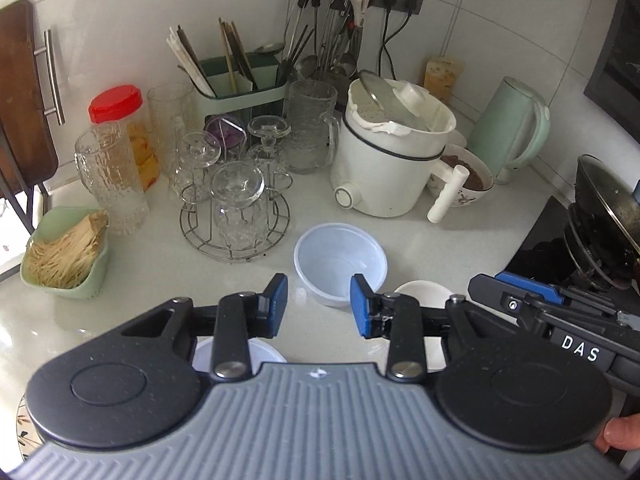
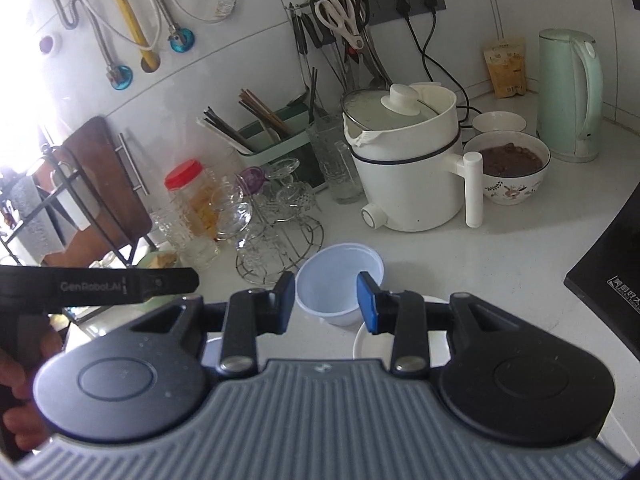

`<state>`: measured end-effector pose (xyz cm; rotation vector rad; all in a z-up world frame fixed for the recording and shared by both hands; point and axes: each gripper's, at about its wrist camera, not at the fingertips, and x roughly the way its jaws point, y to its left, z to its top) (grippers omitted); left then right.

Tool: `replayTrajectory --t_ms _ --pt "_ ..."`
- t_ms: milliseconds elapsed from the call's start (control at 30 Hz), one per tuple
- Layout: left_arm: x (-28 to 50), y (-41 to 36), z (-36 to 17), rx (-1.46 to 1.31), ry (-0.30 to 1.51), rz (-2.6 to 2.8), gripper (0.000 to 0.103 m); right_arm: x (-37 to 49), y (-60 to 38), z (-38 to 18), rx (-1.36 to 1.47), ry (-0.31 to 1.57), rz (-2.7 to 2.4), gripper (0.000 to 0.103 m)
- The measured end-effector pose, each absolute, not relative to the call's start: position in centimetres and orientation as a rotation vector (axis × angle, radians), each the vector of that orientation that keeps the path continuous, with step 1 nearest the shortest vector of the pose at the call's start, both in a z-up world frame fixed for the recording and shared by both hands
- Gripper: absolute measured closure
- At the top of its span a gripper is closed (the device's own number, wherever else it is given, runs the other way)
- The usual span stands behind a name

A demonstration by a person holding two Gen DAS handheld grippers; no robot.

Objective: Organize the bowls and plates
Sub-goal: 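Move both tools toward the smaller plastic bowl near the rice cooker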

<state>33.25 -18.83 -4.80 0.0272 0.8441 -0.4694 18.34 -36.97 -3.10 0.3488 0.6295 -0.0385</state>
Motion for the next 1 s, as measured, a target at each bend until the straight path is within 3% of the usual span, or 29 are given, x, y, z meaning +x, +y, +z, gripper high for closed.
replayTrajectory --t_ms 67,167,500,600,633,833,1000 --pt "34.0 -18.7 -5.0 0.025 0.853 -0.461 0.062 18.9 -37.1 -3.3 0.356 0.638 -0.04 0.066" --pt "35.3 -18.4 -5.3 0.016 0.853 -0.434 0.052 19.6 -37.1 -3.6 0.355 0.647 -0.043 0.066" --pt "40.8 -18.1 -7.9 -0.066 0.964 -0.435 0.038 23.4 -37.6 -4.8 0.325 0.667 -0.047 0.065" --pt "42.7 -17.8 -9.3 -0.094 1.001 -0.436 0.038 24.8 -37.3 -5.2 0.285 0.675 -0.051 0.045" --pt "43.3 -17.8 -9.7 -0.089 1.01 -0.431 0.038 25.2 -37.4 -5.4 0.292 0.683 -0.045 0.043" --pt "45.3 -18.3 -11.5 -0.055 1.003 -0.422 0.03 27.6 -38.7 -7.2 0.408 0.731 -0.045 0.043" --pt "46.2 -18.4 -12.9 -0.088 1.044 -0.425 0.029 29.4 -39.5 -8.8 0.444 0.767 -0.059 0.043"
